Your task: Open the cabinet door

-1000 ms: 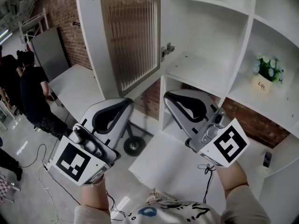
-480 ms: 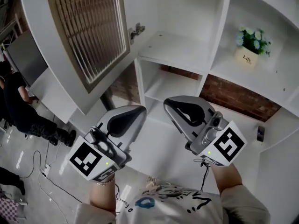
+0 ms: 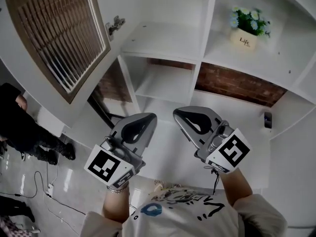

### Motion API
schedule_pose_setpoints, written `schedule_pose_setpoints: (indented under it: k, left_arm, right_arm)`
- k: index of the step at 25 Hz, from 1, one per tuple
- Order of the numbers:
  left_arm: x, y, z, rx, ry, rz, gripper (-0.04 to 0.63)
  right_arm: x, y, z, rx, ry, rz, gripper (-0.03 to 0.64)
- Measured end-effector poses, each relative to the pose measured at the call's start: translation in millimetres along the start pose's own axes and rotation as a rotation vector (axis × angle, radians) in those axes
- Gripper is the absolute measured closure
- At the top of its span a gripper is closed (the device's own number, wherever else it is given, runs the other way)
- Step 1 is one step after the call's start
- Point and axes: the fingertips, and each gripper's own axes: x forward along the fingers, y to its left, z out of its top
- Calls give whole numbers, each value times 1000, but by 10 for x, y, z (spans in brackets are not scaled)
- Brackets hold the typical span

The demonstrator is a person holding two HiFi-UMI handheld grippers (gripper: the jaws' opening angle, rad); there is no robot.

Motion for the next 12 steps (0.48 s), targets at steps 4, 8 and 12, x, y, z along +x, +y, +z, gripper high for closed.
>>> schedule_pose_setpoints:
  k: [4,8,12]
  left_arm:
    - [70,-12,-236,-43,19,-21,580]
    - [142,-42,-460,-77,25,-50,580]
    - [194,-101,-573,-145,13,-80,580]
  right_arm:
    - [-133,-68,-269,23,56,-78,589]
    - [-283,-148,-531,72,83,-157,589]
    - [-451,-140,-732,116,121,-227,589]
